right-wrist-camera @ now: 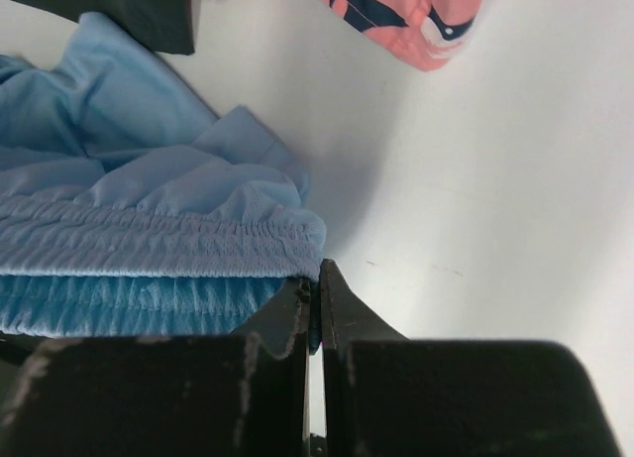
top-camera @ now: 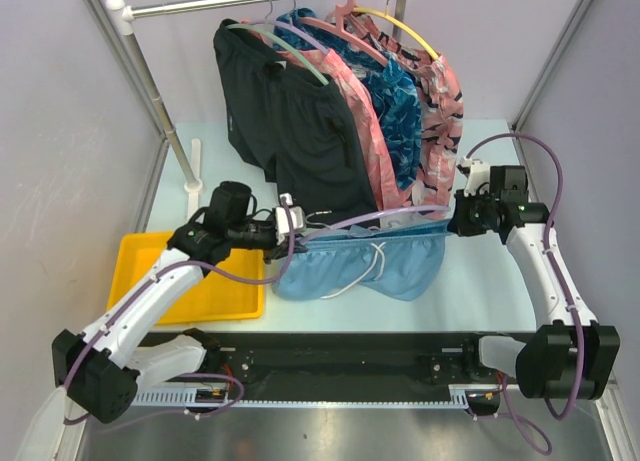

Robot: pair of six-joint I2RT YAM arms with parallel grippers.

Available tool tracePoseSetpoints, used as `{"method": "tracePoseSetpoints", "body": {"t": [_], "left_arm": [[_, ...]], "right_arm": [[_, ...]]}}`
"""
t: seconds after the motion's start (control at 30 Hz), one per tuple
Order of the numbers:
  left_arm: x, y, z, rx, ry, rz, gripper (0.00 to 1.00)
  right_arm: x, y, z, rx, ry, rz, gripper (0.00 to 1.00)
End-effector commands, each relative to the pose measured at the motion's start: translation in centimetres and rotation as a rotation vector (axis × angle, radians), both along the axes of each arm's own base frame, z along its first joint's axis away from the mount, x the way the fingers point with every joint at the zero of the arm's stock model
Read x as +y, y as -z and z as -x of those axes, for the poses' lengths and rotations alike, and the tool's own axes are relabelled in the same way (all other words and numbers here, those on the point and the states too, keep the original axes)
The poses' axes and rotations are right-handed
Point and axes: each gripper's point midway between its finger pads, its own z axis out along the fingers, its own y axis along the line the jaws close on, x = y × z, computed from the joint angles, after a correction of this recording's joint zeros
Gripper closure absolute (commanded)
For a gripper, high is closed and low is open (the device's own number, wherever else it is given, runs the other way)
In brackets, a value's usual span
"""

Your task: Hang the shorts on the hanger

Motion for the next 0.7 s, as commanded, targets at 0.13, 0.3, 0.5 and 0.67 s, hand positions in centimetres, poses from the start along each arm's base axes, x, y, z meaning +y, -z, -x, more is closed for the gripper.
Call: {"method": "tracePoseSetpoints", "body": {"t": [0.13,0.3,0.5,0.67], "left_arm": [[-0.1,-6.2,2.7,0.071,0.026,0.208,1.00],[-0.1,-6.7,3.4,0.066,0.052,0.229,1.00],[0.3,-8.4,0.3,0.029,-0.159,0.296,1.00],[-0.8,-10.9,0.6,0.069,-0.137,0.420,1.00]], "right_arm": [[-4.7,0.2,-3.9,-0.107,0.164,0.115,1.00],[-4.4,0.7,-4.6,-0.107,0.169,0.094,1.00],[-3.5,1.5,-3.9,-0.082,0.163,0.069,1.00],[-2.7,2.5,-2.7,-0.065,0.139,0.082,1.00]]}}
